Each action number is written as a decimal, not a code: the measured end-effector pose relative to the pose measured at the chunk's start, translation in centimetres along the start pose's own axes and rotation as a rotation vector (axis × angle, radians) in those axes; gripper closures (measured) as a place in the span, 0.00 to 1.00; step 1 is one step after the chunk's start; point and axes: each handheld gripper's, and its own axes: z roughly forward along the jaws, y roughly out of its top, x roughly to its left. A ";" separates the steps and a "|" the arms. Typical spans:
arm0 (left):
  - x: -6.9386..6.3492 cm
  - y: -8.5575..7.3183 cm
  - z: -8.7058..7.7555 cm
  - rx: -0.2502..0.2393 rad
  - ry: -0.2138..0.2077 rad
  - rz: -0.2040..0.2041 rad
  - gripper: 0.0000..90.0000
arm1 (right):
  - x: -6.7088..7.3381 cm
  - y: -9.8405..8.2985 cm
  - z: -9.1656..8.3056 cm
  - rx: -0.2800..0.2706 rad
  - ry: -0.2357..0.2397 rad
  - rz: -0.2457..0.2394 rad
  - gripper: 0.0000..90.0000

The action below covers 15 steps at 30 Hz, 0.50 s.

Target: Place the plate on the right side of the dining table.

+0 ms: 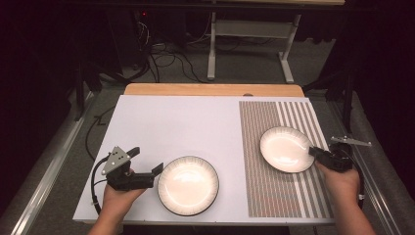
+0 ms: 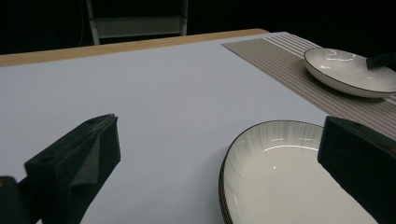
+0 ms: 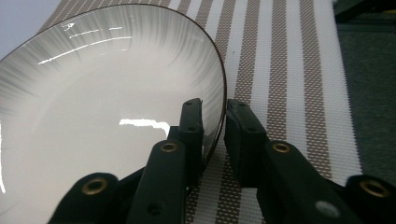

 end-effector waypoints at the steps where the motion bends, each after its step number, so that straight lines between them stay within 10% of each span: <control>1: 0.0 0.0 0.0 -0.001 -0.001 -0.001 0.00 | 0.0 0.0 -0.2 -0.008 -0.005 -0.012 0.77; 15: 0.1 0.0 0.0 -0.010 0.001 0.013 0.00 | 3.5 0.4 -4.1 -0.171 0.038 -0.127 0.28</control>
